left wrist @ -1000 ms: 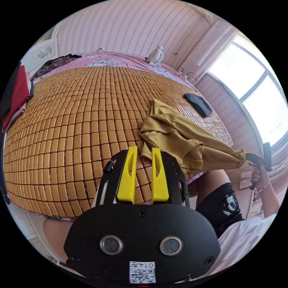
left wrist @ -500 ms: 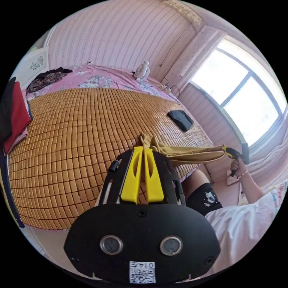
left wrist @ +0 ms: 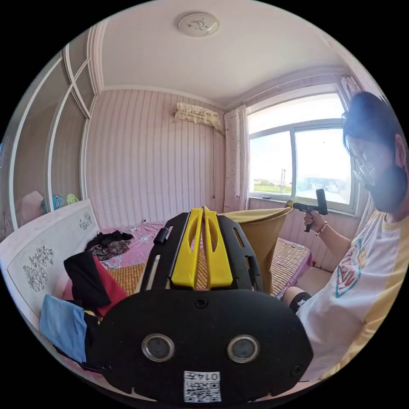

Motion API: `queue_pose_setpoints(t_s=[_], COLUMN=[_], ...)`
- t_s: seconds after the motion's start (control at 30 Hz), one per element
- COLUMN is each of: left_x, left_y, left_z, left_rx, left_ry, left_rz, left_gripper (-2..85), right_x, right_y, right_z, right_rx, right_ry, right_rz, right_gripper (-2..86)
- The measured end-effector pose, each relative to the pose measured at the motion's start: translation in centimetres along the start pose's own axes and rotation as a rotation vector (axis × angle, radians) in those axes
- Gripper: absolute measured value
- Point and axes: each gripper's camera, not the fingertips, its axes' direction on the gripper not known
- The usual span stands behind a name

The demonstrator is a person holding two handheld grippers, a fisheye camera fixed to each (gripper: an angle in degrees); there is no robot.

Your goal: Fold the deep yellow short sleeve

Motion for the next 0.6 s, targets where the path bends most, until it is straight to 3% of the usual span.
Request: queue_pose_setpoints(t_s=[0.2,0.33,0.43,0.53,0.6], left_x=[2.4,1.4,-1.6,-6.9,-12.7], left_y=[-0.6,-0.9,-0.4,1.8,5.2], left_z=[-11.7,-13.8,-9.6,0.4,10.6], left_rx=[0.263,0.360,0.295,0.092,-0.080], left_ry=[-0.048,-0.020,-0.037,-0.072,-0.051], left_rz=[0.063,0.048,-0.003,-0.116,-0.306], left_gripper=[-1.0,-1.0,-1.0,-1.0,-1.0], right_x=[-5.0,-5.8,-3.3,2.1,7.5], right_y=[-4.4,-7.0,-8.1,-7.8,-6.5], right_z=[-7.1,-9.7,-6.6,2.1,10.6], right_rx=[0.183,0.261,0.206,-0.002,-0.176], right_ry=[-0.091,-0.169,-0.186,-0.142,-0.077], right_rz=[-0.131,-0.164,-0.106,0.040,0.169], right_gripper=[0.4,0.3,0.3,0.3,0.2])
